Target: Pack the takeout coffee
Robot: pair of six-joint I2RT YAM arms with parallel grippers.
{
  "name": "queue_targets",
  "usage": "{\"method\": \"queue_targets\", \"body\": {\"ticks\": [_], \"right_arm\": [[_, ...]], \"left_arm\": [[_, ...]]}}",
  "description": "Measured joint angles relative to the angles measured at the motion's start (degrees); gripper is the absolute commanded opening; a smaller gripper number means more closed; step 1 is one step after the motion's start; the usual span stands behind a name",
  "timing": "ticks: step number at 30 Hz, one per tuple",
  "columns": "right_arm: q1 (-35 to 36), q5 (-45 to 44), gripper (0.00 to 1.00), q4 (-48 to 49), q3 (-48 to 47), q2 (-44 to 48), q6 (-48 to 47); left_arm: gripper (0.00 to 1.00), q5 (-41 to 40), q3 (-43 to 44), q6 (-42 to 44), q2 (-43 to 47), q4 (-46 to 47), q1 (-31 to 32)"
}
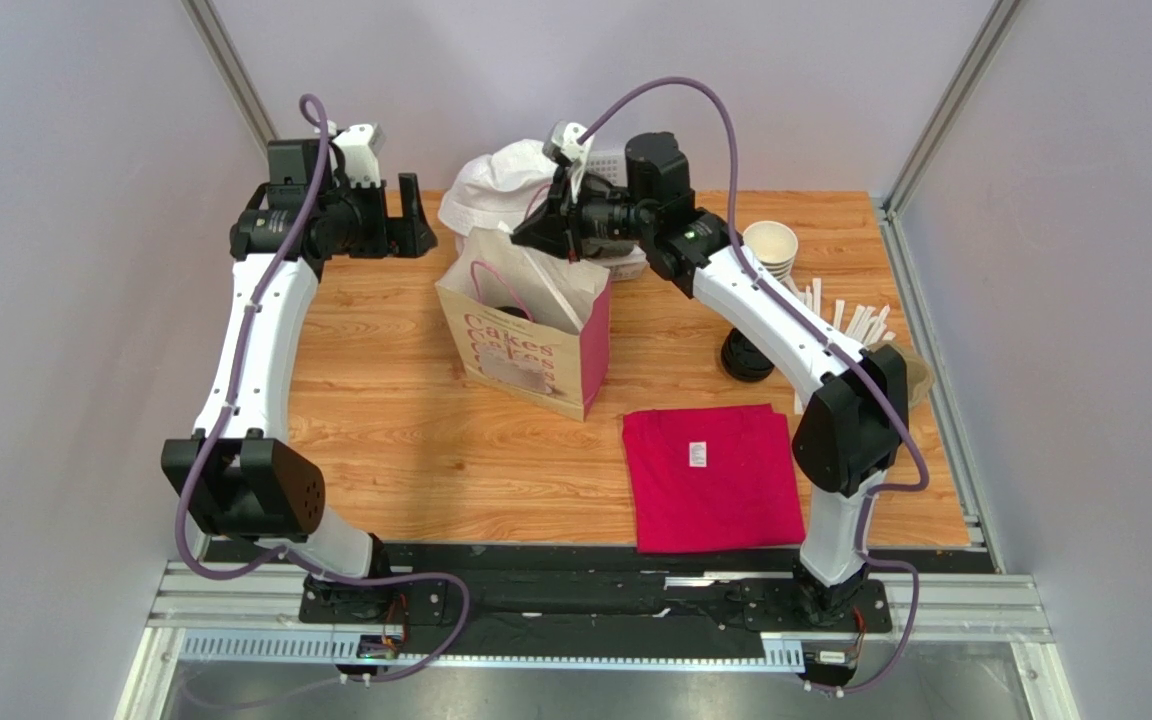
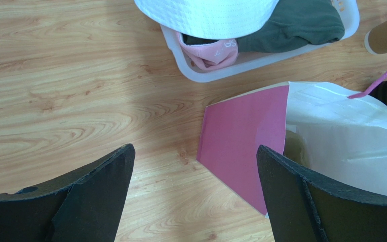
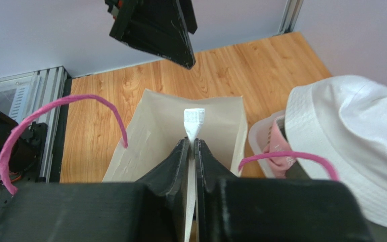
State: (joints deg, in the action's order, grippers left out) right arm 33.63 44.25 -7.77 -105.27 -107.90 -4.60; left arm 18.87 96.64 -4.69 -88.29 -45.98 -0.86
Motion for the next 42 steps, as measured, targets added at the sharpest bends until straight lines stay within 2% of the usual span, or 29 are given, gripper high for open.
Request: {"method": "queue_targets", "body": {"ticks": [3,7,14,16,22,24,30,34,37,42], "right_arm": [[0.8,0.1,0.21,-2.6,0.9,0.0,-2.3],[2.0,0.3,0.48,-6.1,1.0,0.9,-4.8],[3.4,0.1,0.68,-9.9,-2.9,2.6,-4.8],[3.5,-0.5,0.76,-10.3,-5.4,2.7,-4.0],[3.0,-6.8,0.96,-10.6,-12.0,5.2,-0.7],[1.7,-9.6,1.00,-10.6,-13.2,6.8,0.8],[-6.7,-18.1,1.00,-11.6,-11.7,12.6,4.6],[-15.5,-22.3,1.00,-14.3,-4.6,17.7,6.4],[-22.6,-24.4,1.00,-17.1,4.2,21.6,6.5],[-29.8,-26.1,1.00,-23.3,17.7,26.4,5.3]], "left_arm": [[0.99,0.0,-0.8,0.1,0.9,0.0,0.0],[0.99,-0.1,-1.4,0.4,1.9,0.0,0.0],[0.99,-0.7,-2.6,1.0,3.4,0.0,0.0],[0.99,-0.9,-2.8,1.1,3.7,-0.3,0.0],[0.99,-0.4,-1.8,1.5,3.8,-3.3,-1.3],[0.99,-0.2,0.1,1.9,3.4,-5.1,-2.0],[0.99,2.2,9.0,3.7,1.1,-9.3,-2.6],[0.99,4.0,10.0,4.8,0.4,-11.1,-2.7],[0.99,4.3,9.6,5.3,-0.6,-12.9,-2.7],[0.99,4.2,5.6,6.5,-0.6,-13.7,-2.6]]}}
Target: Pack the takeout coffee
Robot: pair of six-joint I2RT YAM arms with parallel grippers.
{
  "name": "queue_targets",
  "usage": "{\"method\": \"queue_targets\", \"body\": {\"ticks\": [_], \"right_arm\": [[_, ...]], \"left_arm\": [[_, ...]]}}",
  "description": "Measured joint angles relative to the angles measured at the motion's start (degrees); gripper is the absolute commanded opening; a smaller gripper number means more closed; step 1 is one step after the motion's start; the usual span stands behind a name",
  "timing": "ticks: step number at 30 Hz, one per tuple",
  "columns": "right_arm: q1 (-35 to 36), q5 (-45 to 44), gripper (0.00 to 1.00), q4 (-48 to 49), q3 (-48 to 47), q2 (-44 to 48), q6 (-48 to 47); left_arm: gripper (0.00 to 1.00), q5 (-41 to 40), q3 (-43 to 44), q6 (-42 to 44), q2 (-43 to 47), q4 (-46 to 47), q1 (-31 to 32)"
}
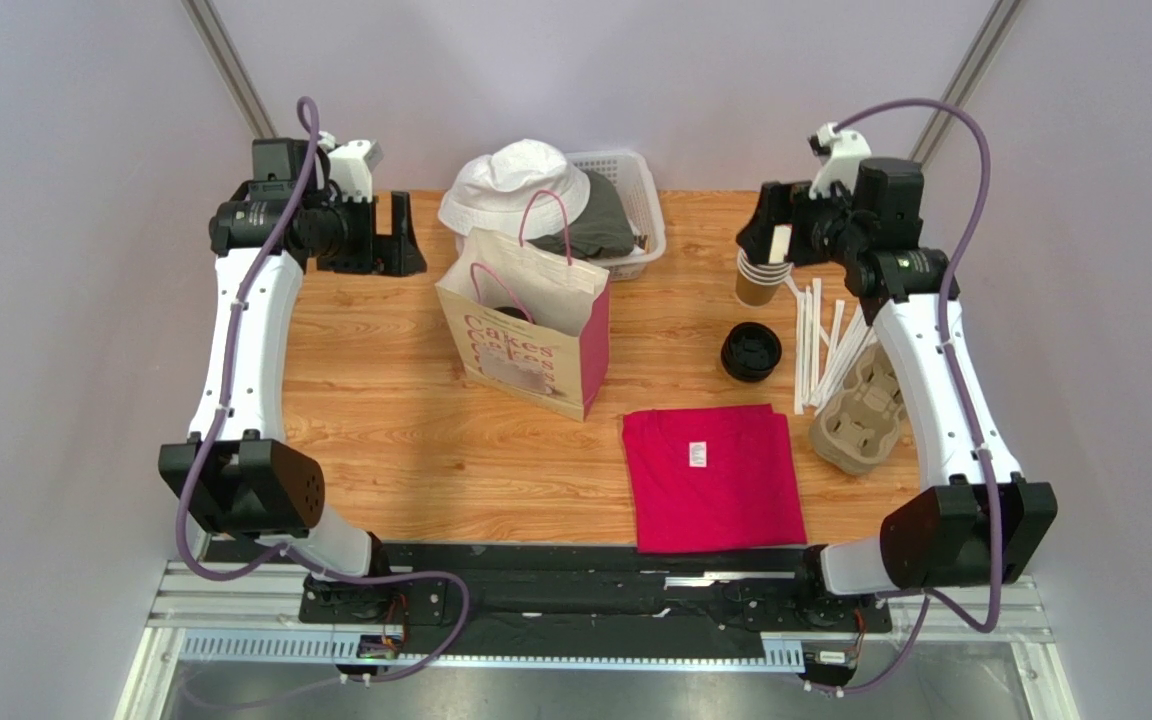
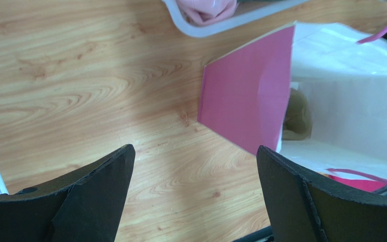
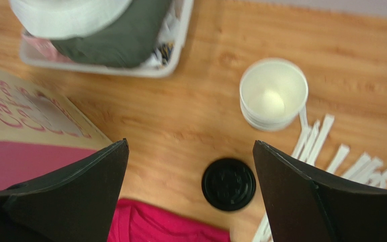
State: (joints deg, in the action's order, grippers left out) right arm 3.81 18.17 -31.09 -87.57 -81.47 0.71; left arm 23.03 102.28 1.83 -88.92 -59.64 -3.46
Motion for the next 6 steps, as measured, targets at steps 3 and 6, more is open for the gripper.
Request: {"method": "queue_targets", "body": {"ticks": [3,6], "right_arm": [[-2.4,-0.2,1.00,-3.3,6.6,3.2,-1.0],[-3.3,-0.2,1.00,-5.2,10.1,6.4,-1.3]], "left_arm": [[0.99,-0.9,-2.8,0.9,0.1,-0.6,0.0],[0.99,-2.2,-5.6,1.6,0.2,-1.0,0.0]]}}
